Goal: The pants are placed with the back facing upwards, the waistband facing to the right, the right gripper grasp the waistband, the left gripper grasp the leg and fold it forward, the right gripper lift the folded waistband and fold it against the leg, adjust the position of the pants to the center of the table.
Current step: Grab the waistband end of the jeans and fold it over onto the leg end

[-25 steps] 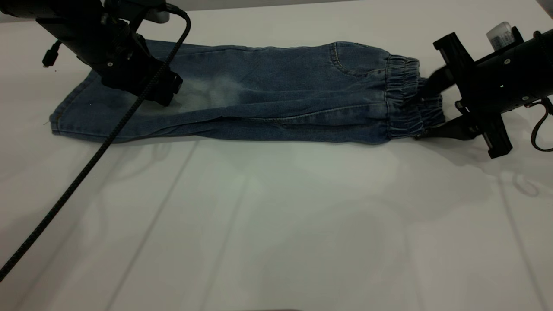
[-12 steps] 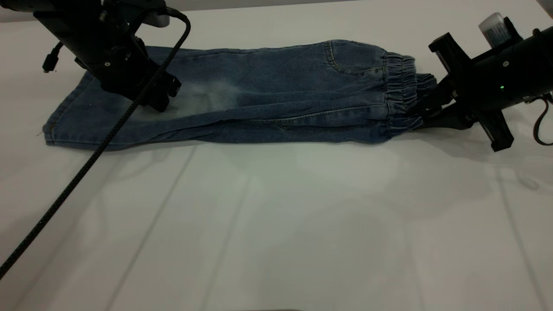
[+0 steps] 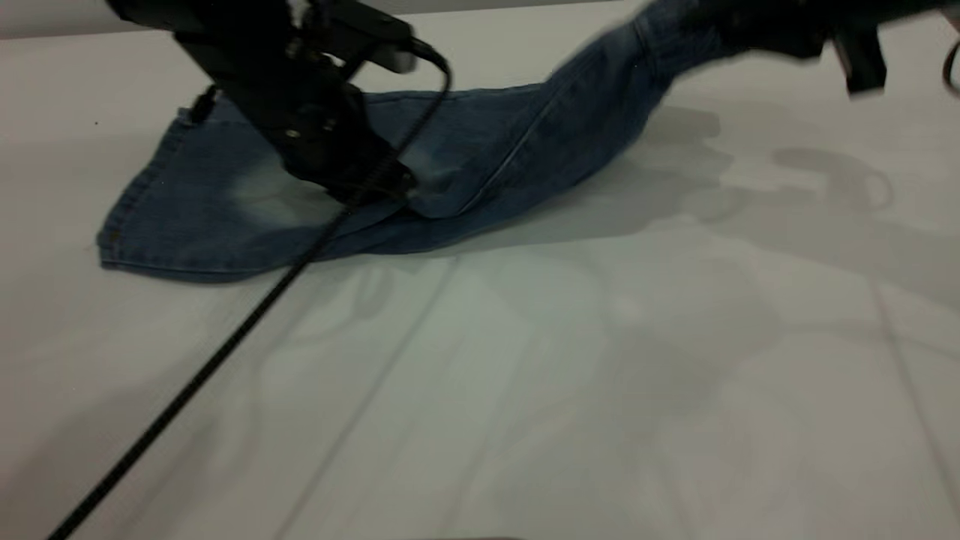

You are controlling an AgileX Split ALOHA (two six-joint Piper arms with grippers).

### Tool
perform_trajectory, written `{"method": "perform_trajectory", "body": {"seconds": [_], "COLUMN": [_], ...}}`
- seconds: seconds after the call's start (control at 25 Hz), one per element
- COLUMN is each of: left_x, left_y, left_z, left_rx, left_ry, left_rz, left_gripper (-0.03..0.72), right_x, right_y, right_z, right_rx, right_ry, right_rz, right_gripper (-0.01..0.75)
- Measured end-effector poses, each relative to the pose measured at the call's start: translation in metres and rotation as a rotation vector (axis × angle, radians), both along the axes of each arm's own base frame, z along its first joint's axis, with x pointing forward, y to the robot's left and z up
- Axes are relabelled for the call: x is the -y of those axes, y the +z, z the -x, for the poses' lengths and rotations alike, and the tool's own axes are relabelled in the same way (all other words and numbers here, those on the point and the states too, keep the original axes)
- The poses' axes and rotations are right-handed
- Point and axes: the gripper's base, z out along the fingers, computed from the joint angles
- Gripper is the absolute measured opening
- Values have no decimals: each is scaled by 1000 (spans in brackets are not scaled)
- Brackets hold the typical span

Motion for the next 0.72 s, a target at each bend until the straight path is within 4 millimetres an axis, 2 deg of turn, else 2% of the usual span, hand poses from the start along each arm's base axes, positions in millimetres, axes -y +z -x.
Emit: {"method": "perform_trajectory", "body": {"seconds": [0.2, 0.44, 0.6, 0.72], "left_x": [26, 69, 70, 57], "left_y": [-1, -2, -1, 17], "left_z": [12, 39, 39, 32], "left_rx": [10, 24, 22, 33], "left_ry": [-66, -184, -187, -152], "left_rz": [7, 16, 15, 22], "left_gripper": [236, 237, 237, 237], "right_x": [-5, -10, -10, -11], "right_y": [48, 84, 94, 93], "right_z": [13, 36, 45, 47], "right_rx": [150, 274, 312, 308], "right_ry": [103, 265, 322, 342], "right_rz": [-14, 41, 99, 110], "right_gripper": [57, 57, 57, 57]}}
